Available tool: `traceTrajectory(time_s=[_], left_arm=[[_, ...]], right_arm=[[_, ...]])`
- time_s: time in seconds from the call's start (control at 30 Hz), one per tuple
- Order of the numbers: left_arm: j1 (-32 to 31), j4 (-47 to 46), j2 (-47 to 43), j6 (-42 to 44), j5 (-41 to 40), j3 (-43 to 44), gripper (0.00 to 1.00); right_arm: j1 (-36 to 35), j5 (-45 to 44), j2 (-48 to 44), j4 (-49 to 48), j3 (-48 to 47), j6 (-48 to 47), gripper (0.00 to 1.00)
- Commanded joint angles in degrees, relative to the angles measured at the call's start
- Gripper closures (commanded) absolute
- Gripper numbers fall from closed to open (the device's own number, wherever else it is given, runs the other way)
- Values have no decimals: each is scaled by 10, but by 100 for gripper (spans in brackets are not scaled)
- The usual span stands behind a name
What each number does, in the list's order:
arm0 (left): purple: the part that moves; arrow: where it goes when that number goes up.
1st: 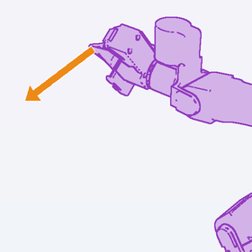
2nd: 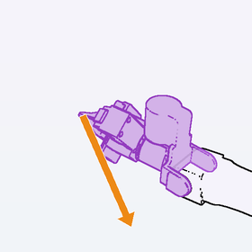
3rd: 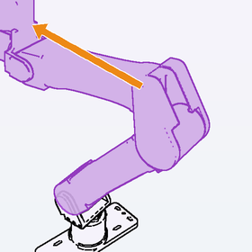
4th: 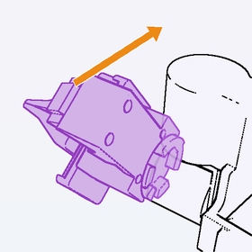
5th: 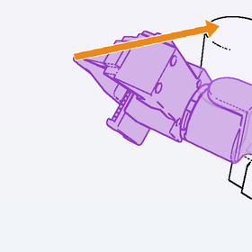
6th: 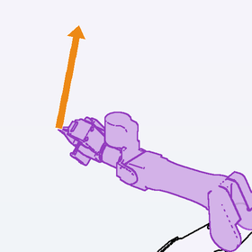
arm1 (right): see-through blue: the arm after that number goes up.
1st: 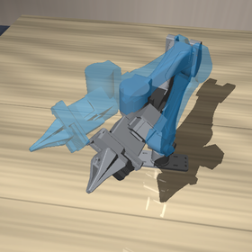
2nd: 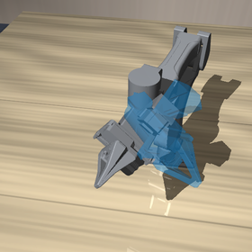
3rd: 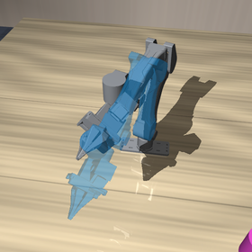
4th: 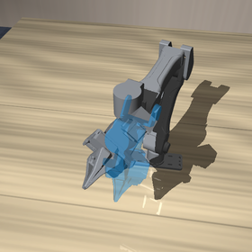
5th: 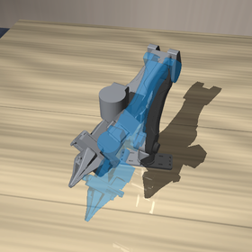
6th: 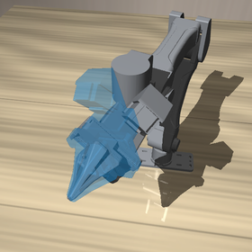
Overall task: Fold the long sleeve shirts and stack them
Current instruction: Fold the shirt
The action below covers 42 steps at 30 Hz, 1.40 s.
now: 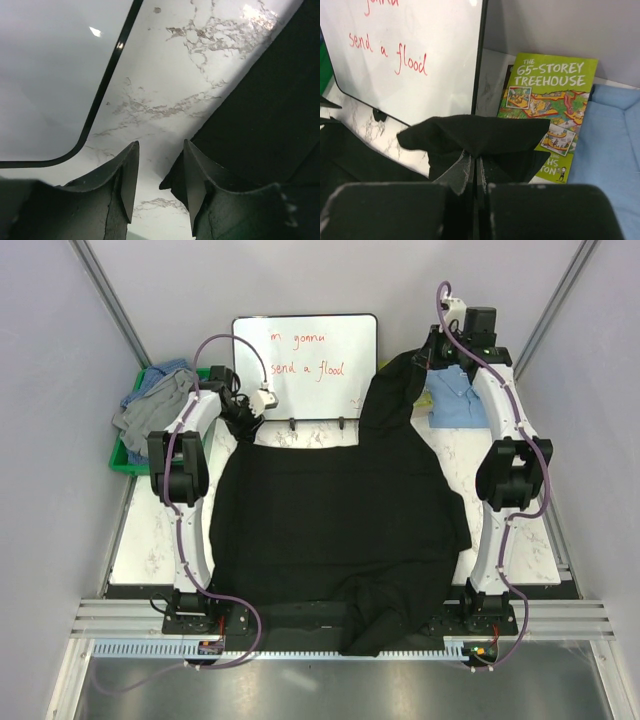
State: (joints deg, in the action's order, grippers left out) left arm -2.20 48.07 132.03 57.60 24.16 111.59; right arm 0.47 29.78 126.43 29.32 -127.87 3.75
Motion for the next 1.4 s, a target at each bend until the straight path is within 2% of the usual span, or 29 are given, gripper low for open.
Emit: traceTrajectory(time_s=[0.0,0.23,0.43,0.67,0.7,0.83,0.93,0.97,1.23,1.37], left_arm=[[6,43,-2,39,12,6,51],[11,83,7,64,12,26,48],[12,84,51,51,-16,55,52],[11,88,66,49,-21,66,68],[11,91,65,50,-19,65,73],[11,98,56,50,-14,65,81],[11,98,50,46,-13,67,92],[11,98,46,44,-12,67,98],[11,73,53,-28,2,147,98],[11,49,50,-45,-6,157,98]], right_arm=[[-18,-16,-58,-1,18,-33,100],[-20,-46,-44,1,-3,-47,100],[-20,-83,-14,-21,-39,-45,100],[-25,-107,40,-58,-95,-44,100],[-26,-109,47,-65,-98,-46,100],[-33,-120,54,-73,-98,-59,100],[-35,-124,52,-76,-89,-66,100],[-35,-126,51,-76,-85,-67,100],[-38,-207,62,-115,-121,-83,100],[-37,-213,56,-148,-144,-85,100]])
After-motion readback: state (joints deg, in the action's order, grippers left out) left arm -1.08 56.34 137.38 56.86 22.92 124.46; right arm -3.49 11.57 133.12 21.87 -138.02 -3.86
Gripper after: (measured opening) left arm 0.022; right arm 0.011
